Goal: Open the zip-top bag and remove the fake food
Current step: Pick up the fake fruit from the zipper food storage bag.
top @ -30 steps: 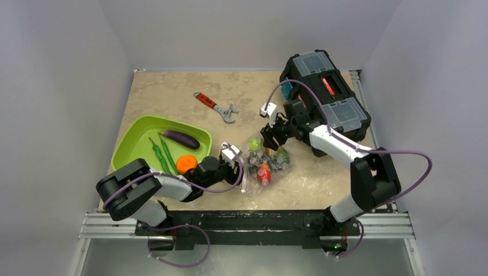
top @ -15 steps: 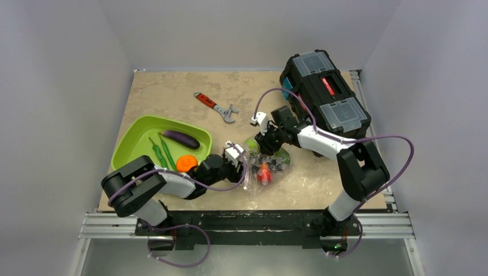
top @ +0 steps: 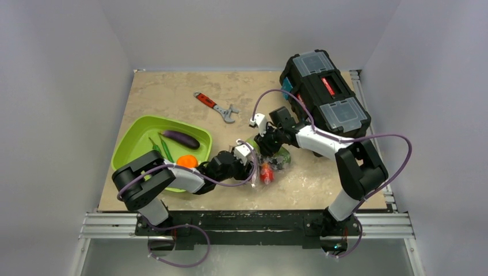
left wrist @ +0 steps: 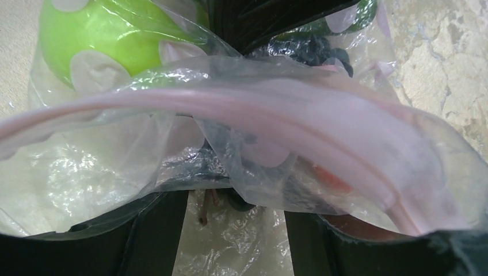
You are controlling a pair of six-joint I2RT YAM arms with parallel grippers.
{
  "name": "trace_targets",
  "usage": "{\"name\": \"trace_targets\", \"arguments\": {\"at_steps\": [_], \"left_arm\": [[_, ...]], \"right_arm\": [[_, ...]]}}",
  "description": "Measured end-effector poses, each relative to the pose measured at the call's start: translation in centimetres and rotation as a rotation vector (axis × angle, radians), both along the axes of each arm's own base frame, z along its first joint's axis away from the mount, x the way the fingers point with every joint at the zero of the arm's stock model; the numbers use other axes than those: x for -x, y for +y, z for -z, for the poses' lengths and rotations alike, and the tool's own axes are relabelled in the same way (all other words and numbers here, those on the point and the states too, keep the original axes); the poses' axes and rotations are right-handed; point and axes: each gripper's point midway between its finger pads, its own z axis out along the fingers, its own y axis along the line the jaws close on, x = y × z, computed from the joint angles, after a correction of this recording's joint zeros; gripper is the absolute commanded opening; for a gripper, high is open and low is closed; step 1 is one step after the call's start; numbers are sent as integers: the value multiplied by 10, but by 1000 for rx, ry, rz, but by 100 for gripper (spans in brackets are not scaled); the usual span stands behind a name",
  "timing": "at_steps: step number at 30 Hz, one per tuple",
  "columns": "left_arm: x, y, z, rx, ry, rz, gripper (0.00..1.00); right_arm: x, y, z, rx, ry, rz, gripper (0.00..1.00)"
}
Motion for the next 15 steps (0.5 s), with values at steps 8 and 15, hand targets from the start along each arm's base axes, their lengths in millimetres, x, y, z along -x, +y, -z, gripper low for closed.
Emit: {"name": "trace_targets", "arguments": {"at_steps": [8,15], "left_arm": [[-5,-7,9,-71,9,-34,43],[-8,-4,13,-105,4,-93,0]], "right_arm": [[1,3,3,9,4,-15,37],[-1,3,3,12,-7,-19,36]]}}
